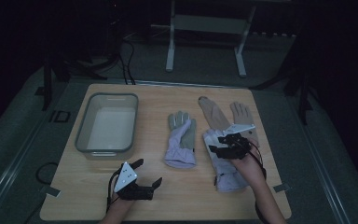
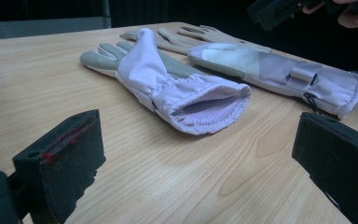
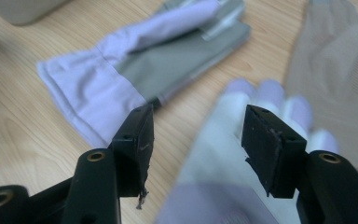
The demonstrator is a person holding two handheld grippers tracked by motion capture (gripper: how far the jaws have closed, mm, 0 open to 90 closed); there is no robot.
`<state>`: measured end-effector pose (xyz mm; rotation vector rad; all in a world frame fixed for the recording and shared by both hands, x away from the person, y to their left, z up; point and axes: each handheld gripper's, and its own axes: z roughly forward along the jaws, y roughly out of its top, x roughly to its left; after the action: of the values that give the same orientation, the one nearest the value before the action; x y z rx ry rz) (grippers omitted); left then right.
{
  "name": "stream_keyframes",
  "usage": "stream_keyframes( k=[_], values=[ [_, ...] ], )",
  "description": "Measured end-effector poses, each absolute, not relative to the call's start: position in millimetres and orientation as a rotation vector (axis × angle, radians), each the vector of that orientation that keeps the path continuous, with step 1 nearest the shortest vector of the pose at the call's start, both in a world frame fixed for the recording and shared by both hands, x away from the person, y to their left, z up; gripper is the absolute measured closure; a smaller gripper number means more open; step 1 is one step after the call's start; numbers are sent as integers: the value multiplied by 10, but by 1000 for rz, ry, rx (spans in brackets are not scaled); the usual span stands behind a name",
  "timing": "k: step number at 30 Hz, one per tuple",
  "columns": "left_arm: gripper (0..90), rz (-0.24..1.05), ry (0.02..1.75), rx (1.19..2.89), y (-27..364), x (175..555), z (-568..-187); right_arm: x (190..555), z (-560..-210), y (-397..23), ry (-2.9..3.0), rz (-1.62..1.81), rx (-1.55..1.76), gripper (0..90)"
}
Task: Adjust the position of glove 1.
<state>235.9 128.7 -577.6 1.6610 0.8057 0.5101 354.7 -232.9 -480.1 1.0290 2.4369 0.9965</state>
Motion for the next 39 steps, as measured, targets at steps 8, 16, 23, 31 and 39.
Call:
stream_keyframes(
  k=[8,16,23,31,39],
  values=[
    [23,512,808,1663,1284,2359,-5775,3473,-4899,-2642,2433,955,1085,433],
    [23,513,808,1664,1283,2359,-5775,3435,-5129,-2765,2447,909,1119,431],
    [23,513,808,1662,1284,2358,-5775,3469,-5345,-2786,2463,906,1138,408],
    [23,518,805,1667,1280,2357,-5775,3420,-5426,-2769,2465,919,1109,538],
    [23,521,802,1670,1276,2355,-5774,3347,-5388,-2725,2441,926,1191,724]
  ],
)
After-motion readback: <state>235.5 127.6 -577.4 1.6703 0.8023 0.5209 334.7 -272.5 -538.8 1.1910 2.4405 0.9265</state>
